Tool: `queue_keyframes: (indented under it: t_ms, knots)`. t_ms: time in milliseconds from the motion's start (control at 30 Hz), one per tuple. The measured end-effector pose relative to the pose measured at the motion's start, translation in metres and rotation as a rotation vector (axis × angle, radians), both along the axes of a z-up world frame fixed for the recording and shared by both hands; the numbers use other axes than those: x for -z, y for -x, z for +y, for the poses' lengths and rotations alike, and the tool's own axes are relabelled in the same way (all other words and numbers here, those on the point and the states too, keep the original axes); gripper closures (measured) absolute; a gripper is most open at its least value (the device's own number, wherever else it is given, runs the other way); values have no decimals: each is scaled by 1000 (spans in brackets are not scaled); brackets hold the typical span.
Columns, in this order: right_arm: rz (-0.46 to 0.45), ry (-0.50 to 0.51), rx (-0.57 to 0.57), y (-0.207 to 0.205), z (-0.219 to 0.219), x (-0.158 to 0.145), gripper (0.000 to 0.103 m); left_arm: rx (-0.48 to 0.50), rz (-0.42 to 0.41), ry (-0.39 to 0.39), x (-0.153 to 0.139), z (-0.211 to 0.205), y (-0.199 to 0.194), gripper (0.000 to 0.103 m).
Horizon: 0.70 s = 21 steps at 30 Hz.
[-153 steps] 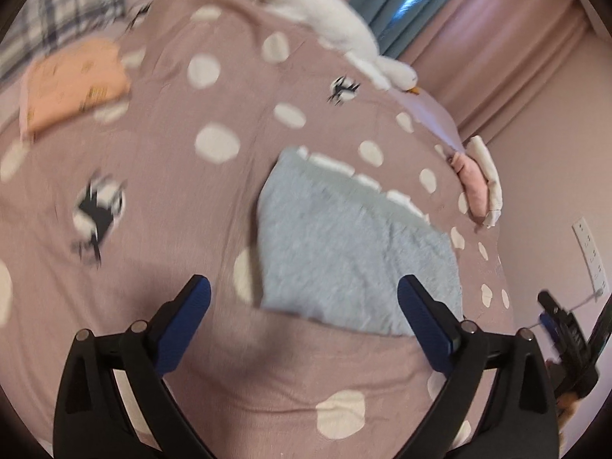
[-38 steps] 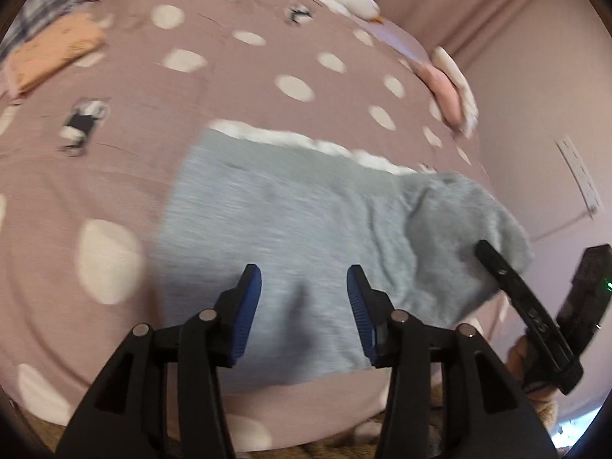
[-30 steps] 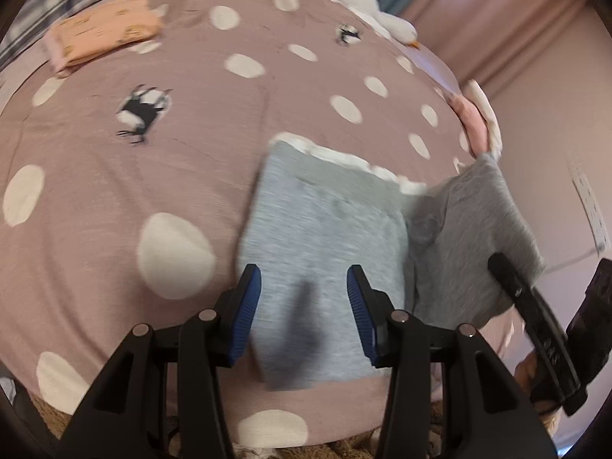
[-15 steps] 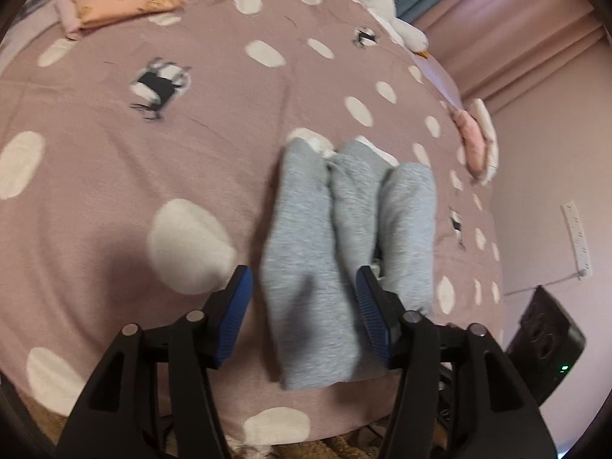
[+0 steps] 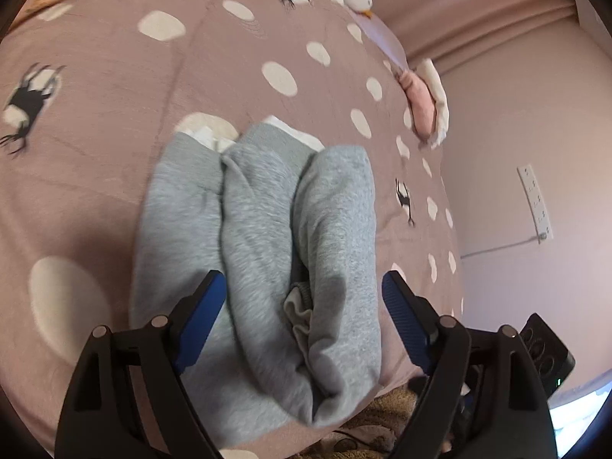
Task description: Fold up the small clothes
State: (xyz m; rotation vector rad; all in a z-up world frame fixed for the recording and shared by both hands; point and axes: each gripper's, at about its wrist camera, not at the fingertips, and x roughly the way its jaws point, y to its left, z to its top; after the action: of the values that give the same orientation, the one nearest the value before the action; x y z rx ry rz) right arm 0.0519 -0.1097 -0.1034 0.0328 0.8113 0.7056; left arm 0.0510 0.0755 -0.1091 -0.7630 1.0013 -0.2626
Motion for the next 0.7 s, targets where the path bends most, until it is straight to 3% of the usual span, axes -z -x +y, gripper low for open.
queue_keyframes:
  t_ms: [200,333,367,500,700]
  knots:
    - [76,-24,179,-17,-40,14,38,52,31,-23,13,-15,-25,18]
    - [88,-24,223,-14,-52,16,38,68,34,-56,16,-22,-34,21]
    - [91,-23,229,-15,-54,17,38,73,34,-61,18,-25,-35,23]
    - [104,-15,237,-17,-55,20,38,65,67,-157,26,-33,-39,53]
    - [104,10,223,-16,-49,22,38,54,62,-242,24,-35,-32,53]
